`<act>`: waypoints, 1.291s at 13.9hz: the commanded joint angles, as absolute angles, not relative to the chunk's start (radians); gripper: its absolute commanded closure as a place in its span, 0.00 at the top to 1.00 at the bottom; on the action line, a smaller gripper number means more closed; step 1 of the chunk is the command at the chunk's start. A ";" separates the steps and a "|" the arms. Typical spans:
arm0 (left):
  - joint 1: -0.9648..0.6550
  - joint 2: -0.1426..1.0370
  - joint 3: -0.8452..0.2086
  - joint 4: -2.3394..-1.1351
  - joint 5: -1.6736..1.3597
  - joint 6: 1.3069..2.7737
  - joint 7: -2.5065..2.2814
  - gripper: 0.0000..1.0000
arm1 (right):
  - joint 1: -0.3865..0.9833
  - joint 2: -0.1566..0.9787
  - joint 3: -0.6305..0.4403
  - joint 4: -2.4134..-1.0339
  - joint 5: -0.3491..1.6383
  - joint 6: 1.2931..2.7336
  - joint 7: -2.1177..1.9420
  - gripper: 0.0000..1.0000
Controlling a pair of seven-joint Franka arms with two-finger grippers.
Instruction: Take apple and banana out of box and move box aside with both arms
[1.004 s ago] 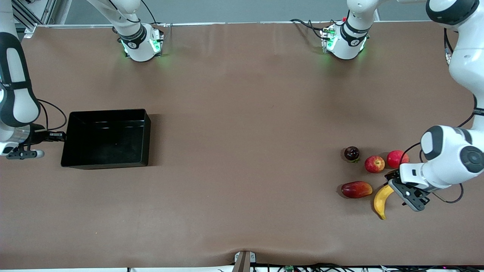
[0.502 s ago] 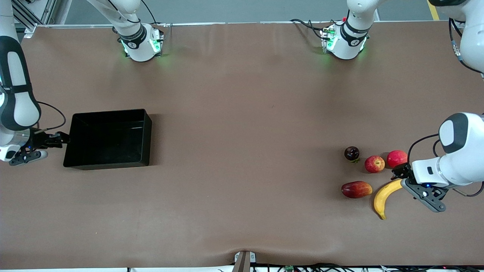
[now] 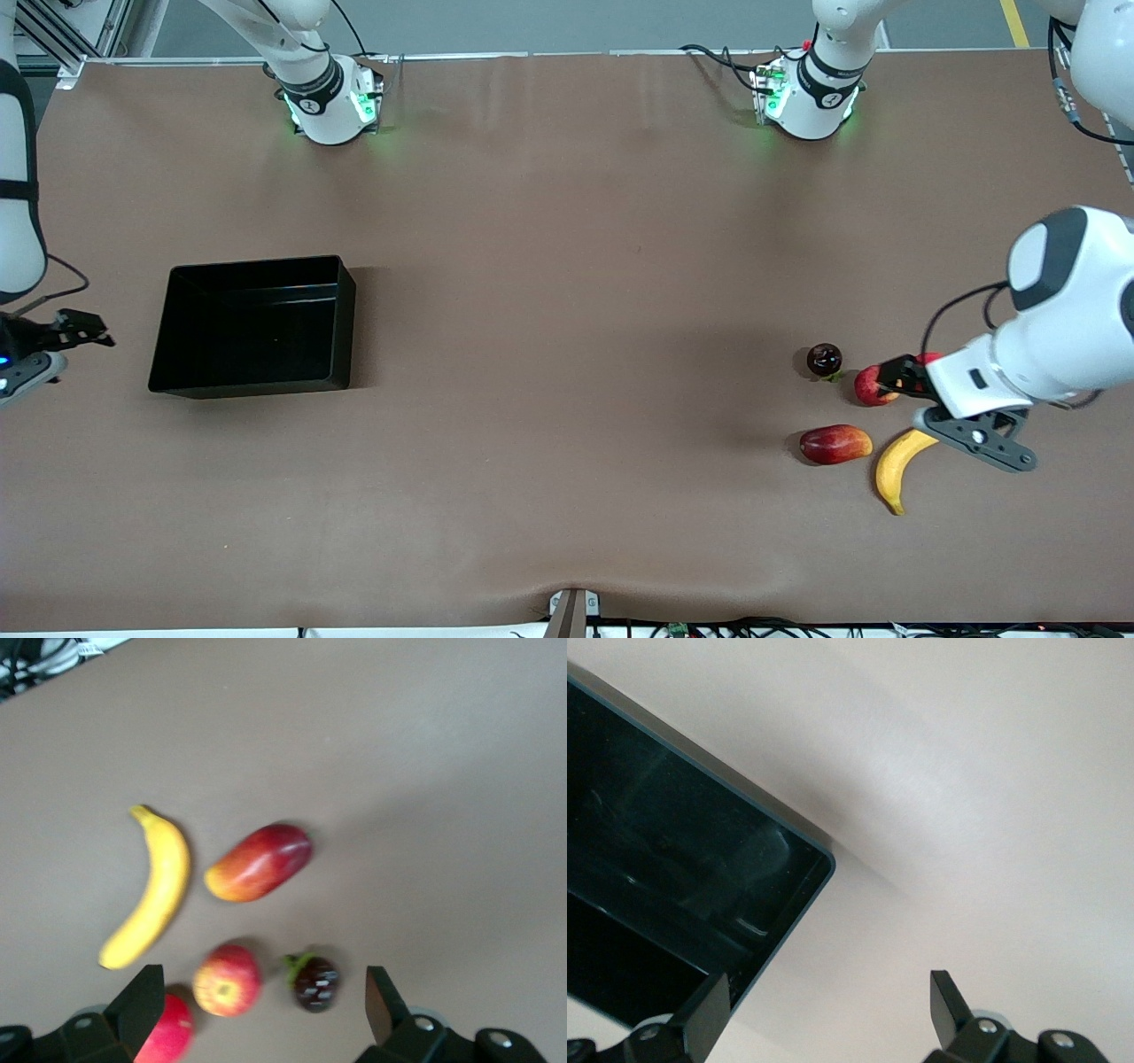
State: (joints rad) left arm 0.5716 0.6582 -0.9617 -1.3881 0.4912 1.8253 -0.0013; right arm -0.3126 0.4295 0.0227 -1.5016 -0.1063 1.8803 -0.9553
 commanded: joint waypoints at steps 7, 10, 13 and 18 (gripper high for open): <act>0.587 0.522 -1.063 -1.401 0.483 1.649 -0.453 1.00 | -0.250 0.358 0.031 -1.261 0.037 1.504 -0.963 1.00; 0.636 0.505 -1.074 -1.401 0.477 1.626 -0.388 1.00 | -0.206 0.339 0.031 -1.239 0.046 1.470 -0.951 1.00; 0.643 0.439 -1.036 -1.397 0.427 1.625 -0.348 1.00 | -0.100 0.270 -0.026 -1.246 0.031 1.410 -0.733 1.00; 0.347 0.129 -0.515 -1.495 0.142 1.615 -0.154 1.00 | 0.179 0.187 -0.295 -1.288 0.038 1.316 -0.488 1.00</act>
